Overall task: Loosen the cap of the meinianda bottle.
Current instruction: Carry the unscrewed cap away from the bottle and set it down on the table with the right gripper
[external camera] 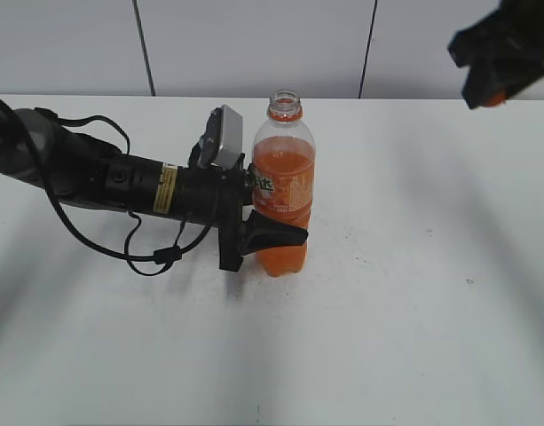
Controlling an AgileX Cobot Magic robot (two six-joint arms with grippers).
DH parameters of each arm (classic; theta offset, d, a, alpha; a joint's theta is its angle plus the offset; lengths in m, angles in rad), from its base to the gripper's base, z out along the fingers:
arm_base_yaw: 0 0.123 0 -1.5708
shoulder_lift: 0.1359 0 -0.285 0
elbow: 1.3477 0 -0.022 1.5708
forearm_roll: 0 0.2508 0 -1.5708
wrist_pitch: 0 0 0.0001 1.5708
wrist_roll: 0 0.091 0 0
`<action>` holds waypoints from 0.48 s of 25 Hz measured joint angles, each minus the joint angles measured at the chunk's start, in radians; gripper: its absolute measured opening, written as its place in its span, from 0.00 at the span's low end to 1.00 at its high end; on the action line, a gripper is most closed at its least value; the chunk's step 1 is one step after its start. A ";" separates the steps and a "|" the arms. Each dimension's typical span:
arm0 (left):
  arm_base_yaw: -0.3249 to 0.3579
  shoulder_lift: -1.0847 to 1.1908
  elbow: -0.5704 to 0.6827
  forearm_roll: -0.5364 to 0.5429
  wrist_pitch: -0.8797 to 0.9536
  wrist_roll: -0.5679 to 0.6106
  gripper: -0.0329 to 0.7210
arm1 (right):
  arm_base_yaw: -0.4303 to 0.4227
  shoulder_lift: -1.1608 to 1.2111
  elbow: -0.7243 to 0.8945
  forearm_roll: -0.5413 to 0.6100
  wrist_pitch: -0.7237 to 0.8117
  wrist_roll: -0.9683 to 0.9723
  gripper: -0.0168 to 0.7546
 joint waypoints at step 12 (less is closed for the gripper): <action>0.000 0.000 0.000 0.000 -0.002 -0.001 0.57 | -0.334 -0.055 0.650 0.128 -0.512 0.036 0.37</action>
